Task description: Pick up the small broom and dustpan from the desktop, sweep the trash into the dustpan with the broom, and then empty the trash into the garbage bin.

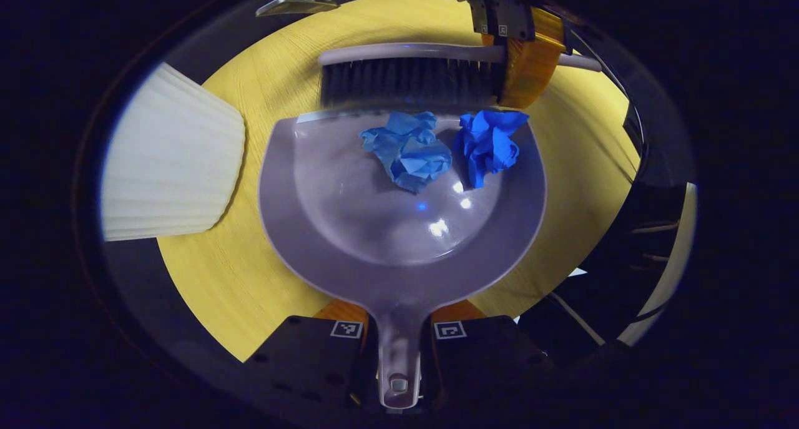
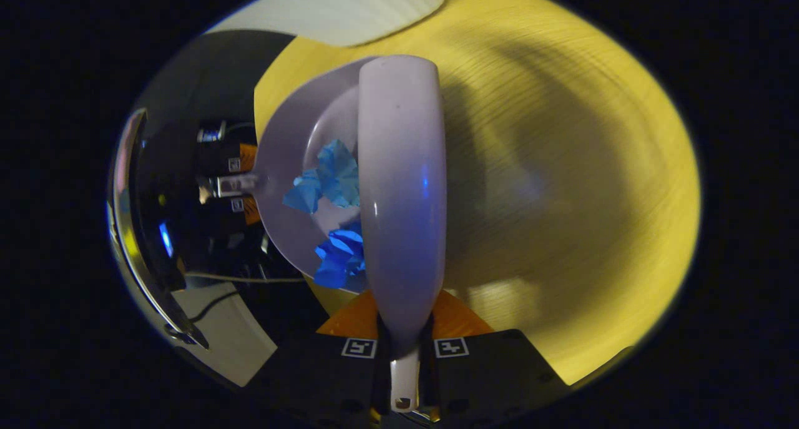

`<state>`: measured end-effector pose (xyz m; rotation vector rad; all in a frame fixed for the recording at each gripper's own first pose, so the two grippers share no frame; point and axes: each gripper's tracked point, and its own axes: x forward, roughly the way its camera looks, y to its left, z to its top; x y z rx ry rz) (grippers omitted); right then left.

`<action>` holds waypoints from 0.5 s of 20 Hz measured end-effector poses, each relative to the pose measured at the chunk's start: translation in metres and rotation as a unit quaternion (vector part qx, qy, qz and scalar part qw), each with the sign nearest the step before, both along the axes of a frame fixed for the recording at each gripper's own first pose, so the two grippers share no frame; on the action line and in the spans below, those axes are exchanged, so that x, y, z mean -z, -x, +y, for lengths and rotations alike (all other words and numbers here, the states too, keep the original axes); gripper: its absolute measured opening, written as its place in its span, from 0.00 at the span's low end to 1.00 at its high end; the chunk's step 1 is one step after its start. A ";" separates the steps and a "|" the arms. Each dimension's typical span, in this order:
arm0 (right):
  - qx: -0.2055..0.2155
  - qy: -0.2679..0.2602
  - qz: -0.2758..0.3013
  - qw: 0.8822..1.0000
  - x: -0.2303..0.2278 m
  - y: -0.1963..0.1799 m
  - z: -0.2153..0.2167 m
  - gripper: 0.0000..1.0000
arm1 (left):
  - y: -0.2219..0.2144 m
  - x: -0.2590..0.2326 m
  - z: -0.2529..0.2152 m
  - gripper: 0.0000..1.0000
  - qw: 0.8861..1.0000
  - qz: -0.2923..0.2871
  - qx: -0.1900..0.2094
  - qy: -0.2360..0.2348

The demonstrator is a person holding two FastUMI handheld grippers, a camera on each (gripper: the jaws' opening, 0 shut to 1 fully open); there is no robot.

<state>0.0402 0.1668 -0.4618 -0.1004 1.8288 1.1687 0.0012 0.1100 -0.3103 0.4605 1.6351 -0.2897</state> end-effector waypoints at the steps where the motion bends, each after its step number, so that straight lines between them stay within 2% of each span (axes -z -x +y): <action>1: 0.038 -0.018 -0.008 0.999 -0.002 -0.003 0.003 0.19 | -0.005 -0.002 -0.003 0.27 1.000 -0.017 -0.006 0.004; 2: 0.079 -0.035 -0.027 0.996 -0.003 -0.010 0.003 0.19 | -0.009 -0.003 -0.006 0.25 0.999 -0.039 -0.010 0.009; 3: 0.119 -0.045 -0.070 0.989 0.007 -0.015 -0.001 0.19 | -0.014 -0.005 -0.010 0.27 0.998 -0.063 -0.011 0.015; 4: 0.156 -0.051 -0.107 0.981 0.011 -0.023 -0.004 0.19 | -0.014 -0.004 -0.010 0.25 0.996 -0.085 -0.011 0.019; 6: 0.252 -0.065 -0.170 0.951 0.008 -0.025 -0.007 0.18 | -0.021 -0.006 -0.011 0.25 0.991 -0.131 -0.006 0.021; 8: 0.351 -0.078 -0.192 0.913 0.006 -0.023 -0.003 0.19 | -0.025 -0.013 -0.016 0.25 0.987 -0.158 -0.010 0.029; 9: 0.388 -0.078 -0.200 0.896 0.015 -0.013 0.004 0.19 | -0.031 -0.015 -0.020 0.27 0.985 -0.167 -0.007 0.041; 10: 0.407 -0.071 -0.209 0.886 0.023 -0.004 0.005 0.18 | -0.041 -0.020 -0.020 0.25 0.982 -0.184 0.001 0.051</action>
